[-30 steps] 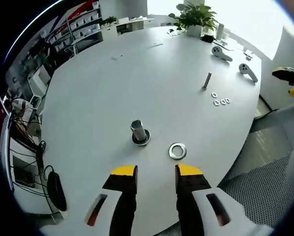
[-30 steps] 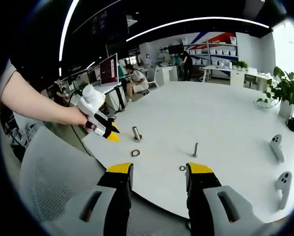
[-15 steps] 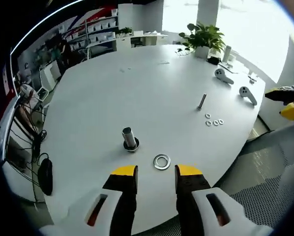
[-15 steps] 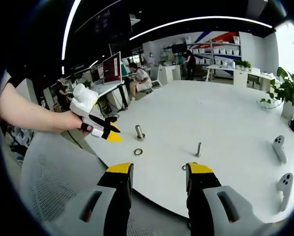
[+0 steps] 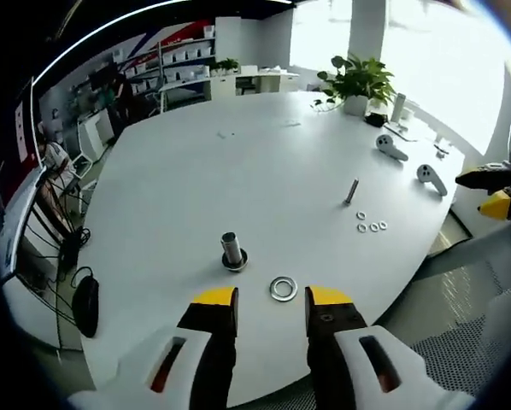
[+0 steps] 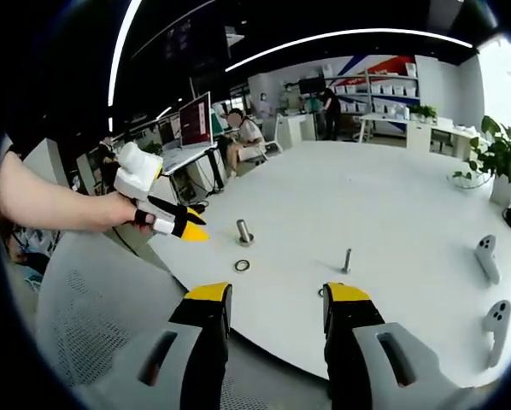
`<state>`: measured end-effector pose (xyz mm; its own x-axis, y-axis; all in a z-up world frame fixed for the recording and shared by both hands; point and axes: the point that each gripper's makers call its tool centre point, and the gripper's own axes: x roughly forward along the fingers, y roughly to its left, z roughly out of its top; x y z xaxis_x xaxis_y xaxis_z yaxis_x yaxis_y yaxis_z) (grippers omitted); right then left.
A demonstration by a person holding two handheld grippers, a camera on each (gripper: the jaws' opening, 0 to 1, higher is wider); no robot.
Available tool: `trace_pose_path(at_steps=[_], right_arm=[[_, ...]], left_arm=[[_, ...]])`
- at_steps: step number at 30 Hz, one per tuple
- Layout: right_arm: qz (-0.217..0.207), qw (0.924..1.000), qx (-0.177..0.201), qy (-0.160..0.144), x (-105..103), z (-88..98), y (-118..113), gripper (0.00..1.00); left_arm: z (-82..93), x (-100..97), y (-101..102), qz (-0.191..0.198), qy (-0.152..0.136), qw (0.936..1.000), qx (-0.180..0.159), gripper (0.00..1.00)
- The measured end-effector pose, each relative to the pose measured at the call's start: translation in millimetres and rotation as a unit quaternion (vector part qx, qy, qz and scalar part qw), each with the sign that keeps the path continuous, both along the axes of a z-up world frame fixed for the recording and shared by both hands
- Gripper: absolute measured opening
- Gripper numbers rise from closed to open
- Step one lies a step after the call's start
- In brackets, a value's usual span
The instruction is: Place the washer onto the threaded stud by aligning its center hole with the stud, sliding it down to the base, and recovering from edge contact or off-axis alignment until the washer reaches the visible bottom stop.
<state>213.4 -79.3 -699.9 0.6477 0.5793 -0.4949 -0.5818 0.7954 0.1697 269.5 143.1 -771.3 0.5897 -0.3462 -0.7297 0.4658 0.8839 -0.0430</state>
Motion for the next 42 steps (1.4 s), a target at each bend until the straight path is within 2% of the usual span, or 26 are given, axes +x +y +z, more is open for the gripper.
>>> trace_pose_path(at_steps=[3, 5, 15, 19, 21, 29, 34, 37, 42], right_arm=[[0.001, 1.0, 0.001, -0.001, -0.1, 0.6, 0.4, 0.45], [0.003, 1.0, -0.003, 0.002, -0.9, -1.0, 0.8, 0.45], [-0.004, 1.0, 0.001, 0.003, -0.3, -0.2, -0.8, 0.45], [-0.006, 1.0, 0.004, -0.003, 0.9, 2.5, -1.1, 0.45], [-0.006, 1.0, 0.001, 0.001, 0.5, 0.8, -1.6, 0.45], [-0.014, 0.9999, 0.003, -0.001, 3.1, 1.0, -4.4, 0.45], [-0.018, 0.9998, 0.003, -0.002, 3.7, 1.5, -5.4, 0.45], [-0.022, 0.9997, 0.004, -0.004, 4.5, 2.3, -6.5, 0.45], [-0.029, 0.9996, 0.002, -0.001, 5.6, 0.6, -9.3, 0.45]], left_arm=[[-5.7, -3.1, 1.5, 0.002, 0.0, 1.0, -0.001, 0.29], [-12.9, -6.4, 1.8, 0.006, 0.014, 0.9999, -0.006, 0.29], [-13.9, -4.4, -1.8, -0.012, 0.014, 0.9998, 0.006, 0.29], [-18.6, -4.0, -5.0, -0.013, 0.024, 0.9996, 0.002, 0.29], [-22.0, -7.1, -7.5, -0.029, 0.033, 0.9989, 0.015, 0.29], [-38.2, 6.9, -12.2, -0.046, 0.058, 0.9967, 0.034, 0.3], [-51.7, 9.2, -24.7, -0.068, 0.083, 0.9932, 0.045, 0.29], [-65.3, 6.1, -34.4, -0.086, 0.114, 0.9887, 0.045, 0.29], [-87.5, 8.3, -36.2, -0.105, 0.14, 0.9811, 0.083, 0.28]])
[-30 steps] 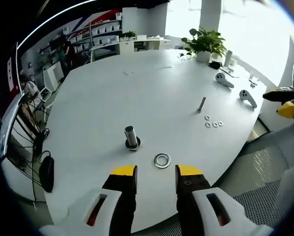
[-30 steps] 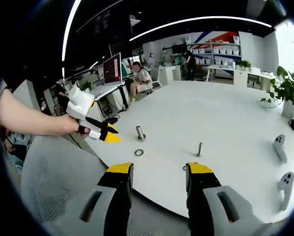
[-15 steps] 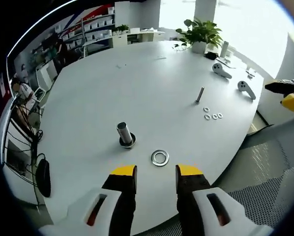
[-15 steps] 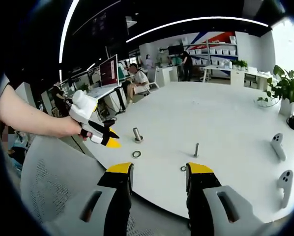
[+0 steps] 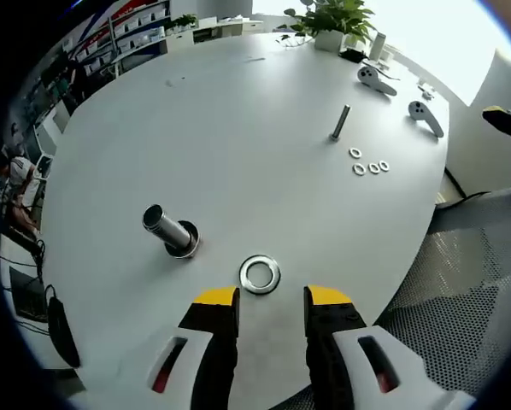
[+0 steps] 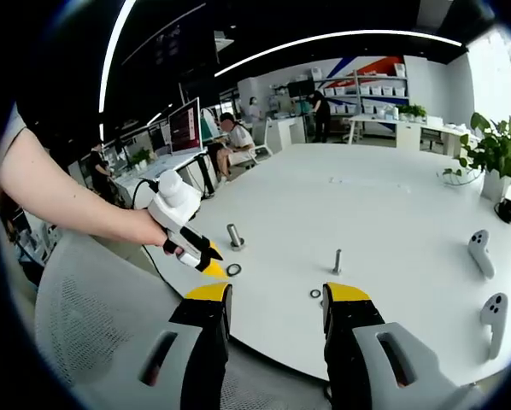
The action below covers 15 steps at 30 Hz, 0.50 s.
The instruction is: Place the washer onto the threaded stud by aligning its center hole with the stud, sliding it down to the base, and recovering from edge contact or off-axis alignment until the washer reaches the visible bottom stop.
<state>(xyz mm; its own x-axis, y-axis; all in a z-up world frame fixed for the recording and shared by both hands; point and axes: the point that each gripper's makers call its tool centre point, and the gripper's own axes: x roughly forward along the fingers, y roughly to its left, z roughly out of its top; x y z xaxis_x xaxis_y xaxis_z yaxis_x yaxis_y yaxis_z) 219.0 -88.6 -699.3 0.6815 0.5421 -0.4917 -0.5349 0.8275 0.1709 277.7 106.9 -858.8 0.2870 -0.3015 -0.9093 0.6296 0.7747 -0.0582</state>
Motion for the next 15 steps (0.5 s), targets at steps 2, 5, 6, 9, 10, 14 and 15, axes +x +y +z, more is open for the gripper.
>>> trace_pose_path(at_steps=[2, 5, 6, 9, 10, 14, 15], right_arm=[[0.001, 1.0, -0.002, 0.001, -0.1, -0.7, 0.3, 0.45], [0.002, 1.0, -0.005, 0.001, 0.0, -1.6, 0.2, 0.45], [0.0, 1.0, -0.004, 0.0, 0.5, -0.9, -0.4, 0.44], [-0.007, 1.0, 0.0, -0.001, 1.5, 0.3, -1.8, 0.44], [-0.006, 1.0, 0.0, -0.001, 1.4, 0.3, -1.6, 0.44], [-0.005, 1.0, 0.0, -0.001, 1.2, 0.0, -1.2, 0.44], [-0.008, 1.0, 0.0, -0.002, 1.8, 0.5, -2.2, 0.44]], left_arm=[[-5.2, 3.9, -1.8, 0.001, 0.003, 1.0, 0.0, 0.29], [-8.2, 8.1, -4.4, -0.002, 0.0, 1.0, 0.004, 0.3], [-11.1, 8.6, -5.1, -0.009, 0.003, 0.9999, 0.008, 0.3], [-15.8, 8.6, -4.7, -0.018, 0.005, 0.9997, 0.015, 0.29], [-16.8, 8.4, -5.0, -0.021, 0.006, 0.9997, 0.015, 0.28], [-15.0, 10.9, -4.6, -0.026, 0.001, 0.9995, 0.016, 0.26], [-15.1, 11.3, -4.2, -0.032, 0.0, 0.9993, 0.018, 0.26]])
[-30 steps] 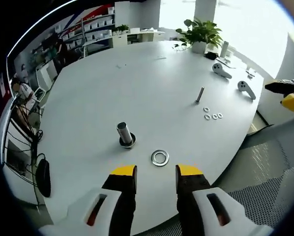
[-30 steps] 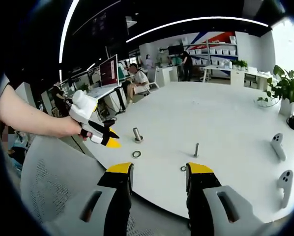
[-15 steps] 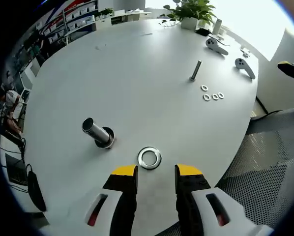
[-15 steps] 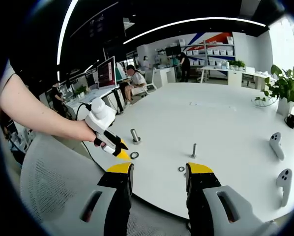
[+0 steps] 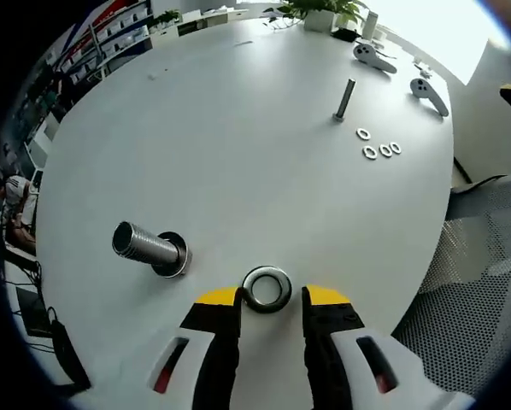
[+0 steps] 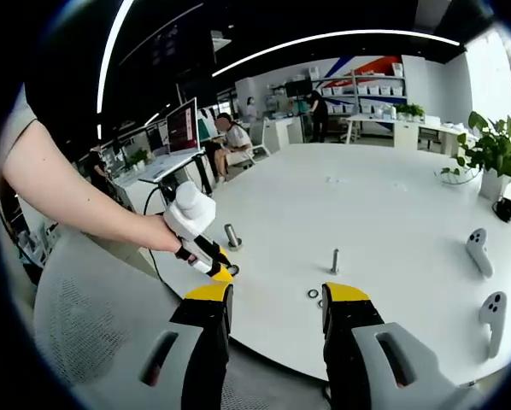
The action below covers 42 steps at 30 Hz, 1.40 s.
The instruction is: Place the washer onto the threaded stud by aligning its center hole with the stud, sliding it down to the base, and recovering from edge contact or off-axis alignment until the washer reaches the visible bottom stop.
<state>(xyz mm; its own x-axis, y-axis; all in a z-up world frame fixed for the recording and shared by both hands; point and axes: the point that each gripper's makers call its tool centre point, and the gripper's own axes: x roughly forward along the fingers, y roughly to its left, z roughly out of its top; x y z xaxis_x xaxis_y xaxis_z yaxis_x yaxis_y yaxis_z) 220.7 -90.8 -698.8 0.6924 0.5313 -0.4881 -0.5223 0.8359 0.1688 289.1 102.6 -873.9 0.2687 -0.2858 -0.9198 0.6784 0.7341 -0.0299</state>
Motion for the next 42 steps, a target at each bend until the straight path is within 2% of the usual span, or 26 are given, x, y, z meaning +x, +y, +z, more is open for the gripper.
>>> trace_pose_path(at_steps=[4, 14, 16, 22, 25, 27, 34, 42], right_arm=[[-0.003, 1.0, 0.001, 0.002, 0.2, -0.3, -0.9, 0.44], [-0.004, 1.0, 0.0, 0.003, 0.0, -0.7, -1.9, 0.44], [-0.005, 1.0, -0.001, 0.002, 0.2, -0.7, -2.2, 0.44], [-0.007, 1.0, 0.0, 0.003, 0.6, -0.7, -2.9, 0.44], [-0.006, 1.0, -0.001, 0.003, 0.4, -0.8, -2.5, 0.44], [-0.006, 1.0, -0.001, 0.003, 0.4, -1.0, -2.4, 0.44], [-0.004, 1.0, -0.006, 0.005, 0.7, -2.5, -2.5, 0.44], [-0.006, 0.9999, -0.006, 0.006, 0.6, -3.1, -3.2, 0.44]], left_arm=[[-0.6, 1.7, 3.8, -0.03, -0.008, 0.9993, 0.02, 0.21], [-0.8, 1.1, 3.5, -0.023, -0.008, 0.9996, 0.015, 0.21], [-1.3, -1.4, 5.9, -0.036, -0.003, 0.9991, 0.021, 0.21], [-2.0, -15.6, 21.0, -0.061, 0.04, 0.9957, 0.058, 0.21], [-2.3, -22.9, 29.2, -0.087, 0.067, 0.9898, 0.091, 0.21], [-3.4, -22.1, 26.1, -0.093, 0.066, 0.9893, 0.092, 0.21], [-4.1, -21.3, 25.3, -0.102, 0.092, 0.9832, 0.12, 0.22], [-4.1, -22.1, 26.7, -0.094, 0.09, 0.9846, 0.116, 0.23]])
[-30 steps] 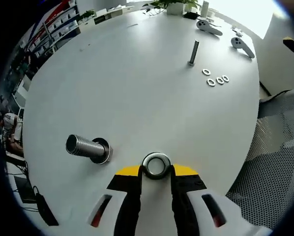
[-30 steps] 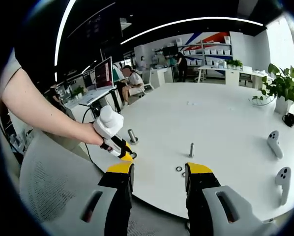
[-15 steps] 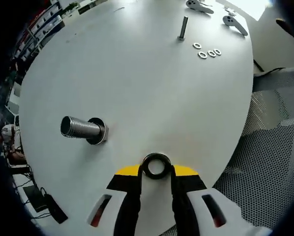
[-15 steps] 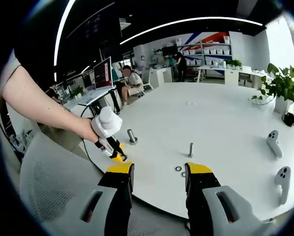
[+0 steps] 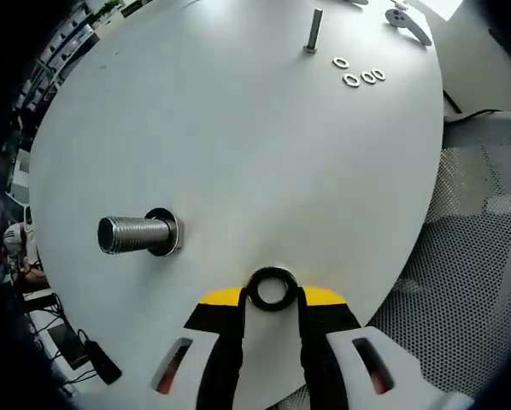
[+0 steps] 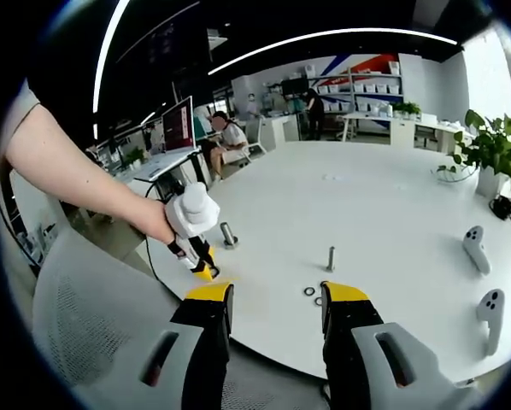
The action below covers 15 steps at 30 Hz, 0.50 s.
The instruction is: Place the washer onto the threaded stud by aligning its center hole with the stud, sliding it down to the base, and recovering from edge contact or off-axis alignment until the washer reaches the visible bottom stop.
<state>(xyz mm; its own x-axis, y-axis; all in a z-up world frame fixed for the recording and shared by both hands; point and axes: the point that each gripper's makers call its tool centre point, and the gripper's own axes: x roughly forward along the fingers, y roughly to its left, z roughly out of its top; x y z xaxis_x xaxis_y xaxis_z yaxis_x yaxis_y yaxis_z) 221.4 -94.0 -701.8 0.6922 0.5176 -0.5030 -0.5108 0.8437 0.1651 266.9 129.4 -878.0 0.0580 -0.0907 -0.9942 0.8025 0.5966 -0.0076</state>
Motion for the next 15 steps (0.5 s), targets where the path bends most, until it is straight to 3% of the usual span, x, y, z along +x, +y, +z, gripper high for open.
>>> trace_pose_path(at_steps=[15], right_arm=[[-0.002, 1.0, -0.005, 0.003, -0.4, -1.6, -0.9, 0.43]], left_arm=[[0.6, -1.3, 0.8, 0.013, -0.017, 0.9997, -0.013, 0.2]])
